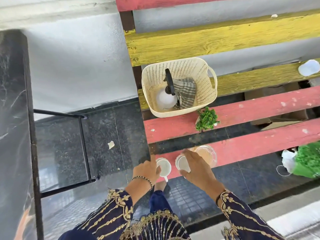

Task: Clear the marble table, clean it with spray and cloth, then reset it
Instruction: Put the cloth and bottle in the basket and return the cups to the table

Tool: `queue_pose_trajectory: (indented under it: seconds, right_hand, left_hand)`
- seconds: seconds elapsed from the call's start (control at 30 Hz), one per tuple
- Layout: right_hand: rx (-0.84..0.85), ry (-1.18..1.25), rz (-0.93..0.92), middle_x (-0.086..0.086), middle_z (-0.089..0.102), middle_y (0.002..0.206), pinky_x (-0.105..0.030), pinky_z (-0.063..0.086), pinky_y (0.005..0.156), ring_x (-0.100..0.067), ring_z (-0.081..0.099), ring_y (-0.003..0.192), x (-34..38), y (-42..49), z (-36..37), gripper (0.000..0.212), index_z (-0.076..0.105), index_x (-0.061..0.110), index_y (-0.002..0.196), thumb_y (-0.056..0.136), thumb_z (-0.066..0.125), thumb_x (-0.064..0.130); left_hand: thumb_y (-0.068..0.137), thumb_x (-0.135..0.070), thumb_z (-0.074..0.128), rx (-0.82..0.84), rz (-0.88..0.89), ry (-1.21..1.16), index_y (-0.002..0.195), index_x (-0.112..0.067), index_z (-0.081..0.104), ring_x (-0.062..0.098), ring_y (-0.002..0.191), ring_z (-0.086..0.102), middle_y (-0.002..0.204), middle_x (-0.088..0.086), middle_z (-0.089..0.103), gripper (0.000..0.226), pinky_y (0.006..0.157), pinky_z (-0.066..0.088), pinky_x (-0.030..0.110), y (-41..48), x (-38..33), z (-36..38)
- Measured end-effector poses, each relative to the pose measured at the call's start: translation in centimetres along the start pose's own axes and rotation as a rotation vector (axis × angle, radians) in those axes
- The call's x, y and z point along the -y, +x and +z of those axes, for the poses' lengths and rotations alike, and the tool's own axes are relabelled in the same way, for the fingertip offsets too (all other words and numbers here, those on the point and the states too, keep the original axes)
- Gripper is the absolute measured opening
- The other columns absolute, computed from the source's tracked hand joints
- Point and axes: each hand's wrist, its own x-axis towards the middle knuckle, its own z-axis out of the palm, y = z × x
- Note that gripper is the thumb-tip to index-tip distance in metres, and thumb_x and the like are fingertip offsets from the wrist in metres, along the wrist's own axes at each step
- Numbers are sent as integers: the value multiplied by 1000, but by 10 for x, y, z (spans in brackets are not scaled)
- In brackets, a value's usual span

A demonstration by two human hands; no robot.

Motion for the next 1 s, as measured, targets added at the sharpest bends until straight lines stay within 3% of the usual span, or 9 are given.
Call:
queue_pose_trajectory:
  seconds: [0.27, 0.57, 1.0]
  right_hand:
    - [35, -167, -24, -5, 39, 154, -37, 50, 103, -25, 41, 140, -1, 11, 18, 75, 34, 11, 149, 88, 73, 31]
    - [27, -166, 5, -3, 44, 147, -38, 49, 100, -24, 42, 136, 30, 8, -20, 72, 34, 13, 148, 90, 69, 36]
    - [-145, -117, -351, -4, 53, 138, -39, 46, 99, -27, 52, 125, 233, -30, -119, 74, 42, 16, 143, 83, 76, 41]
  left_hand:
    - [99, -20, 40, 32, 5, -17, 141, -11, 31, 37, 113, 60, 125, 17, 58, 44, 90, 49, 44, 16, -8, 11]
    - [96, -11, 44, 0, 21, -75, 136, -8, 36, 41, 110, 60, 120, 23, 59, 41, 88, 50, 46, -14, 7, -26]
    - [85, -4, 59, -396, -194, -394, 118, -10, 45, 38, 81, 71, 105, 23, 64, 36, 70, 60, 47, -143, 128, -150]
